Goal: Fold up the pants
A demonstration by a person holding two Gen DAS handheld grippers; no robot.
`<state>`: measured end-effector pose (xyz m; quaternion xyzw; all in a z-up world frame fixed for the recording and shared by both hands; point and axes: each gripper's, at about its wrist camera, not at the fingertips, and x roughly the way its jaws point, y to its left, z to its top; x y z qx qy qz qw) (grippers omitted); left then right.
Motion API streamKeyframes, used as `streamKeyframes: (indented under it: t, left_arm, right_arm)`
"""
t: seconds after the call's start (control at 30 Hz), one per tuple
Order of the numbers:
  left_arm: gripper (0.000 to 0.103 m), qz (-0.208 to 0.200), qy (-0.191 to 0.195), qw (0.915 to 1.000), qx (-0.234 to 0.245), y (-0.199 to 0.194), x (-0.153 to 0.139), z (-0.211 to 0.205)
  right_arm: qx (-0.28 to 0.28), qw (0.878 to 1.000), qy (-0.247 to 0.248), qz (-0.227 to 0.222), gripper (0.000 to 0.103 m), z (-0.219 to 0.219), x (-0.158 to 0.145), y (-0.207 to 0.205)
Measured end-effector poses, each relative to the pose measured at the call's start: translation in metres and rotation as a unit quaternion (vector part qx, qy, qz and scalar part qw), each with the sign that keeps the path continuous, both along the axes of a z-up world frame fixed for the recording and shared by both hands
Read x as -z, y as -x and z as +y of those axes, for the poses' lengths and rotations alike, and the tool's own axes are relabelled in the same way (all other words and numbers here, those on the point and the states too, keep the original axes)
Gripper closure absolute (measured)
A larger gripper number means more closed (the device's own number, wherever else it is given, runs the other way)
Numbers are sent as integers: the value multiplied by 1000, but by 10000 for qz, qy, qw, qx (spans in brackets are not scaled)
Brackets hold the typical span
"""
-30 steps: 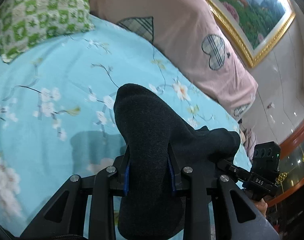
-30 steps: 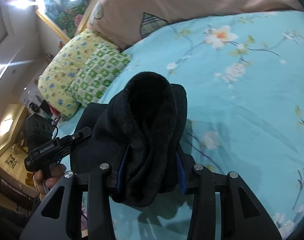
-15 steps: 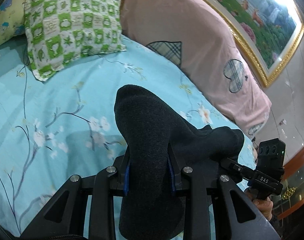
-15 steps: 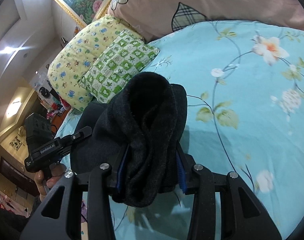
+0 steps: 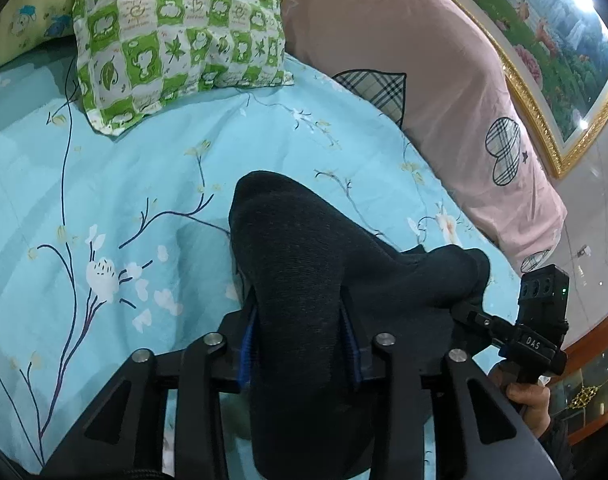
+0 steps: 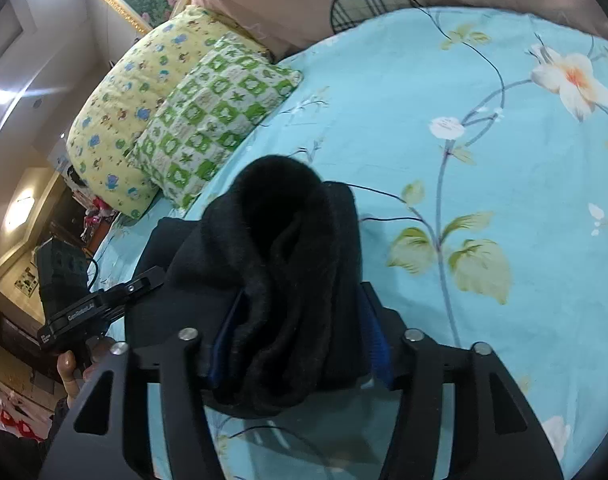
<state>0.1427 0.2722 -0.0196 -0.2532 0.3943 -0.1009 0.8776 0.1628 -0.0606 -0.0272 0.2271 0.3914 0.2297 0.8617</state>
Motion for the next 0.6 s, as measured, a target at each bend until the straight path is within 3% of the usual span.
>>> streamKeyframes:
  t: [0.07,0.23,0.47,0.6]
  left_arm:
    - [59,13,-7,10000,-4,-1,5,-1]
    - [44,44,-168,9997,-166,3,3,-2]
    - [31,15,-634,9972,-393,24,-13,-3]
    - [30,-102,-972,9944,-399,43,-25,-10]
  right_arm:
    - [28,10000,24,-2,35,-6,6,-2]
    - [26,10000,-44,24,31,-13,13,-4]
    - [146,9997,13,-175,29,-14,-2,10]
    - [318,9991,23,-287,26,-20,-11,23]
